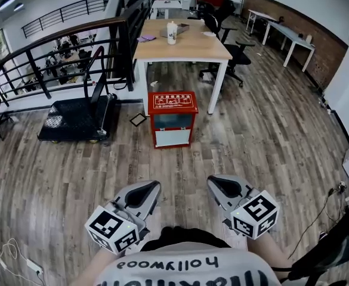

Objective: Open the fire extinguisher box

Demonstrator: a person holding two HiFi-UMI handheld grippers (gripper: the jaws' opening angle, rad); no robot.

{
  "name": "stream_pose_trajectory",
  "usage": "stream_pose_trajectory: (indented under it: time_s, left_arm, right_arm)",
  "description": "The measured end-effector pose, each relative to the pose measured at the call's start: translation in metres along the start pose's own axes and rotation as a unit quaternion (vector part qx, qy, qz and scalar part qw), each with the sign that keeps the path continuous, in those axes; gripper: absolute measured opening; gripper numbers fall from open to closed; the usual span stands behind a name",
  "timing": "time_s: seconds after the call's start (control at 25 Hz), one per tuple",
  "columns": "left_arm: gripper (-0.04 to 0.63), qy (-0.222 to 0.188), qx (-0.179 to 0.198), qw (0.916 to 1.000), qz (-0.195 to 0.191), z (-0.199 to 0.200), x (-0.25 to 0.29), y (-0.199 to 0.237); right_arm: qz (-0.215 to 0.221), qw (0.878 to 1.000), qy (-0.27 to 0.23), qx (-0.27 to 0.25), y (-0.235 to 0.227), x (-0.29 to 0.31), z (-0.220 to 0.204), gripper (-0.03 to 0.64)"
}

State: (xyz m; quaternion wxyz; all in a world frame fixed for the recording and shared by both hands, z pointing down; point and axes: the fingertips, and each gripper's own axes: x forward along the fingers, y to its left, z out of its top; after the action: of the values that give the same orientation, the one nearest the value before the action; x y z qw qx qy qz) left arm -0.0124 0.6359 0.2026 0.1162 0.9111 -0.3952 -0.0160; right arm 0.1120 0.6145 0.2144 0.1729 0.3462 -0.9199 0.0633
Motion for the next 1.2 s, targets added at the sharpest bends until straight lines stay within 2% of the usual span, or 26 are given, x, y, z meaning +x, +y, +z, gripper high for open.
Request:
stream_pose_trajectory:
  time_s: [0.16,0.36,0.48,0.6,0.76,1.04,1.2]
  left_arm:
    - [0.006,0.023,0.005,0.9997,-0.006,-0.01,0.004,0.003]
    - [0.006,0.066,0.005,0.9978,0.006,-0.023,0.017,0.019]
    - [0.006,0.075,0.017,0.997,0.009,-0.021,0.03,0.023]
    - [0.006,0.073,0.034,0.9966,0.019,-0.02,0.054,0.032]
    - [0.006,0.062,0.013,0.9974,0.035,-0.022,0.09,0.057]
    - [0.006,0.097,0.004,0.9929,0.068,-0.036,0.159,0.101]
    - [0.006,0.083,0.0,0.9928,0.086,-0.022,0.191,0.115]
  right_arm:
    - [-0.006,1.0,0.016,-0.016,-0.003,0.0,-0.004,0.011]
    - [0.023,0.999,-0.034,0.023,-0.013,0.012,0.008,0.011]
    - [0.036,0.999,-0.03,0.018,-0.029,0.023,0.006,0.012]
    - [0.05,0.998,-0.023,0.005,-0.056,0.033,0.007,0.012]
    - [0.042,0.999,-0.003,-0.003,-0.104,0.041,-0.002,0.011]
    - [0.033,0.999,0.039,-0.016,-0.198,0.055,-0.016,0.011]
    - [0.044,0.998,0.044,-0.027,-0.234,0.069,-0.009,0.012]
